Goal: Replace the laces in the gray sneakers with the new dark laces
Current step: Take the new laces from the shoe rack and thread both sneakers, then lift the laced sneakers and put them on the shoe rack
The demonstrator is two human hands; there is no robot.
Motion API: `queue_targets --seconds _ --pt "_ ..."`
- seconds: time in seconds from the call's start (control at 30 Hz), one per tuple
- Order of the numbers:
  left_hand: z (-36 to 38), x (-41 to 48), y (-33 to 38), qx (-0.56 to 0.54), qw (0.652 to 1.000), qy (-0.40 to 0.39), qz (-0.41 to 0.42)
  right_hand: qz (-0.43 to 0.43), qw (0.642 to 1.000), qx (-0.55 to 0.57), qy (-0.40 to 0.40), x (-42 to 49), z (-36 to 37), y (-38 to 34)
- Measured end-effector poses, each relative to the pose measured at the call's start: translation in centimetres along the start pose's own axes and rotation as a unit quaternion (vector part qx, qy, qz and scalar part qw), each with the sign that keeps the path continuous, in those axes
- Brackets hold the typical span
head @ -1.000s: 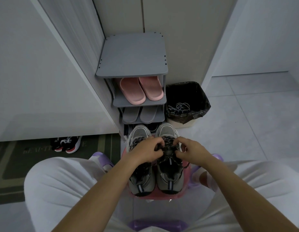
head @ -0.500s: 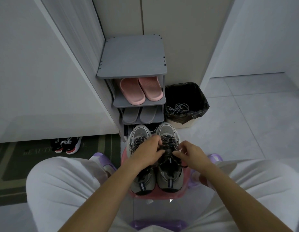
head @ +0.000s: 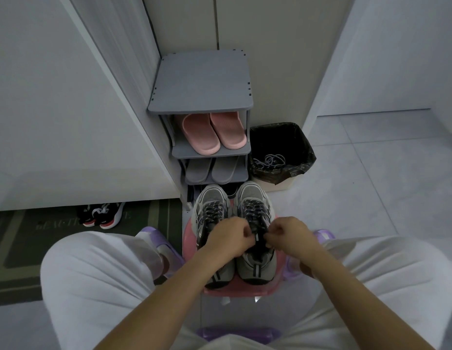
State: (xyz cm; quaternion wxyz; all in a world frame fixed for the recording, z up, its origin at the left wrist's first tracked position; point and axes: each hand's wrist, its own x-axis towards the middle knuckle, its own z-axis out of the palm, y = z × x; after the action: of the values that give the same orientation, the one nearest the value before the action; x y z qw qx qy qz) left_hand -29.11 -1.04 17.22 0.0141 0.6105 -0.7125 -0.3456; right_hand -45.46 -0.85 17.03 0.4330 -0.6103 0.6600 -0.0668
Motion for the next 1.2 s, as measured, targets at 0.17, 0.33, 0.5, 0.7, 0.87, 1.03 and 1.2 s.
queue_targets --seconds 0.17,0.33,0.5,0.7,0.87,1.03,1.2 --pt "0.8 0.4 0.3 -0.203 0.977 0.034 -0.054 0.026 0.983 0.184 0.006 0.5 0.7 -0.5" --pt "2.2 -0.1 0.1 0.025 0.999 -0.016 0.012 -0.083 0.950 -0.300 0.031 -0.3 2.3 0.2" --pt "2.5 -0.2 0.3 -0.007 0.997 0.068 0.029 -0.045 0.951 -0.302 0.039 -0.2 2.3 0.0" --pt "2.6 -0.7 0.7 0.057 0.995 -0.042 0.073 -0.048 0.975 -0.207 0.068 0.3 3.0 0.4" --pt "0.9 -1.7 -1.6 -0.095 0.987 0.123 0.051 -0.013 0.993 0.043 0.111 -1.0 2.7 1.8" --pt "2.6 -4.1 -6.5 -0.110 0.962 0.249 0.025 -0.050 0.994 0.036 0.091 -2.9 5.5 2.0" --pt "6.1 -5.7 -8.5 -0.218 0.953 0.211 -0.001 -0.036 0.969 0.188 0.157 -1.9 9.7 2.3"
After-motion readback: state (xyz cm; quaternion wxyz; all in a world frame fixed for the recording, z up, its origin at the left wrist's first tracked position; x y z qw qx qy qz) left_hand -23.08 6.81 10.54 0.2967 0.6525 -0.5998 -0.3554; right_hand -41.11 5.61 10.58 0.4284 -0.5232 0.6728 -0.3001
